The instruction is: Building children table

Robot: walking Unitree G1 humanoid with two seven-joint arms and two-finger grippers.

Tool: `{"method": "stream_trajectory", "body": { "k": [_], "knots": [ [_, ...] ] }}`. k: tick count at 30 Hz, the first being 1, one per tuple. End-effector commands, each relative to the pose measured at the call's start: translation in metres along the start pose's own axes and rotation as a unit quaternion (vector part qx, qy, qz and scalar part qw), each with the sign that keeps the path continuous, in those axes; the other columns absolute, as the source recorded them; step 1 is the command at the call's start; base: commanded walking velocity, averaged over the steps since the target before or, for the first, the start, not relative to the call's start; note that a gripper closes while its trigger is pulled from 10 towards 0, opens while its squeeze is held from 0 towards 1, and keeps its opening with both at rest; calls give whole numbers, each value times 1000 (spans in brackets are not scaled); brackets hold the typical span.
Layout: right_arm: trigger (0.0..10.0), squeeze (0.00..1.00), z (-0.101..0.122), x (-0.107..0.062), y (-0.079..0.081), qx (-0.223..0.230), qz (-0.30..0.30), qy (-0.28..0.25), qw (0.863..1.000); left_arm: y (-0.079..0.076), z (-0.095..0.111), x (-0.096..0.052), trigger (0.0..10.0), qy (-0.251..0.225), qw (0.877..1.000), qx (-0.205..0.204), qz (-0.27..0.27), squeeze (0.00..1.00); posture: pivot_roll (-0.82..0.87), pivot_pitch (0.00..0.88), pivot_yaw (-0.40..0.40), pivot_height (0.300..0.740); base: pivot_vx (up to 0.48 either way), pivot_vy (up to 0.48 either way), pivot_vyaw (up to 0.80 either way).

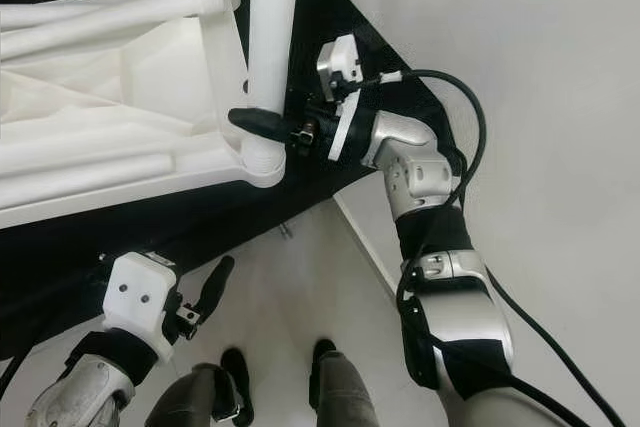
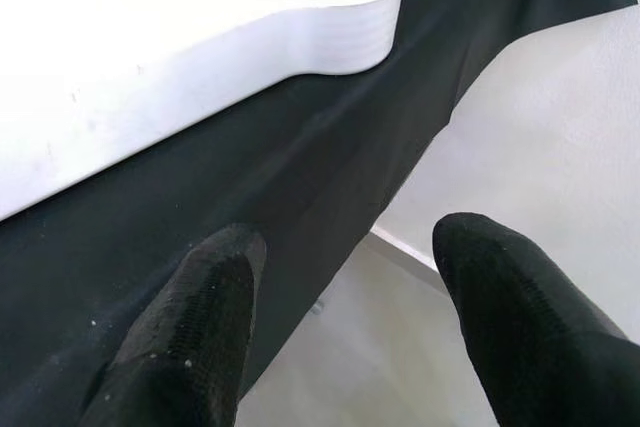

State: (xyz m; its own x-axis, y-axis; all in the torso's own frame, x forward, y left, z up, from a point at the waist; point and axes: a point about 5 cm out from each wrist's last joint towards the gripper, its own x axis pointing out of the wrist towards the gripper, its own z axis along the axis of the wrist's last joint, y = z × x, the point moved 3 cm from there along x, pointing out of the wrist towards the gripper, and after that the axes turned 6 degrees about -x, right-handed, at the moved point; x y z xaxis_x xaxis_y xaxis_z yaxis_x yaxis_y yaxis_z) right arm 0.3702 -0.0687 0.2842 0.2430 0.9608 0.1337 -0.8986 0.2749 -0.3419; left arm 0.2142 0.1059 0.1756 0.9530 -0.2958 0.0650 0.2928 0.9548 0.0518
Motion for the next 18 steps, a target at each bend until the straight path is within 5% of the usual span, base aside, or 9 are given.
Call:
{"method": "stream_trajectory", "body": {
  "k": [1,6,7,12,13,18],
  "knots": [
    [10000,0,-28,12,15,-25,14,70,997,-1,-5,-2,10000,10,1000,-3,-3,0,-7,325,-28,740,0,0,0],
    [10000,0,-41,13,13,-75,-22,128,989,0,-5,-1,10000,10,1000,-2,-3,0,-9,323,-32,740,0,0,0],
    [10000,0,-44,13,7,-84,-91,148,981,6,-3,1,10000,8,1000,-3,10,0,-11,322,-33,740,0,0,0],
    [10000,0,-44,13,8,-75,-151,132,977,9,-5,2,10000,11,1000,-3,20,0,-16,309,-34,740,0,0,0],
    [10000,1000,-41,13,13,-52,-153,107,981,10,-6,2,10000,12,1000,-2,22,0,-17,304,-33,740,0,0,0],
    [10000,1000,-35,15,20,-20,-156,60,986,12,-8,4,10000,12,1000,-2,26,0,-22,290,-29,740,0,0,0]
  ]
}}
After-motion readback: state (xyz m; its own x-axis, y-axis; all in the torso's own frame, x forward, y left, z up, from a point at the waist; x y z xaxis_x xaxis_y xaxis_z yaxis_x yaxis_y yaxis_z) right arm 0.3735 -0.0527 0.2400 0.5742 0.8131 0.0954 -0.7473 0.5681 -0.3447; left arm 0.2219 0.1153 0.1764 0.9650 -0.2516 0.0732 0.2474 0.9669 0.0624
